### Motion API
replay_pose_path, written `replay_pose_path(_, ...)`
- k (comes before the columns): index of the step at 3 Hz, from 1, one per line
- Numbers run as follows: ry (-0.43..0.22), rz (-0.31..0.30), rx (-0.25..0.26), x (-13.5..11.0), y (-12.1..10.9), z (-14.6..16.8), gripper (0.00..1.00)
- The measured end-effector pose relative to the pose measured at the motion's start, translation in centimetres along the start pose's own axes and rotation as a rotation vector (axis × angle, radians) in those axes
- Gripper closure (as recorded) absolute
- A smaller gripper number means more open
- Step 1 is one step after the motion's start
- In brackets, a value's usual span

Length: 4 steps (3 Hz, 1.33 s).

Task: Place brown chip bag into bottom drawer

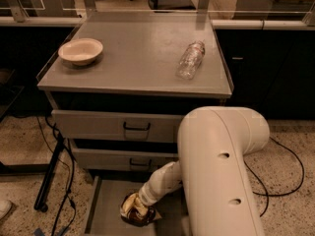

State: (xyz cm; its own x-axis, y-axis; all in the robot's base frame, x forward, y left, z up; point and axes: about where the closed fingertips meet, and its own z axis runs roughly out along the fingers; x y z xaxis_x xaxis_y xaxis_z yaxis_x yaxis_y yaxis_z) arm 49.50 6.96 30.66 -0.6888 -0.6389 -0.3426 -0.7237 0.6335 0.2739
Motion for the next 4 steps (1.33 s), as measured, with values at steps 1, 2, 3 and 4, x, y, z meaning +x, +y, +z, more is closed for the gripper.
replay_pose_path(1,0.004,-0.003,-0.003,-0.2,-0.4,1.4,1.0)
replay_pose_path(2,0.028,-0.012,-0.013,-0.1,-0.7,3.1,1.0)
replay_pose_path(3,0.045,-0.015,-0.043,0.2,-0.9,4.8,1.0)
replay_pose_path(4,0.062,-0.031,-0.07,0.5,-0.9,6.3,1.0)
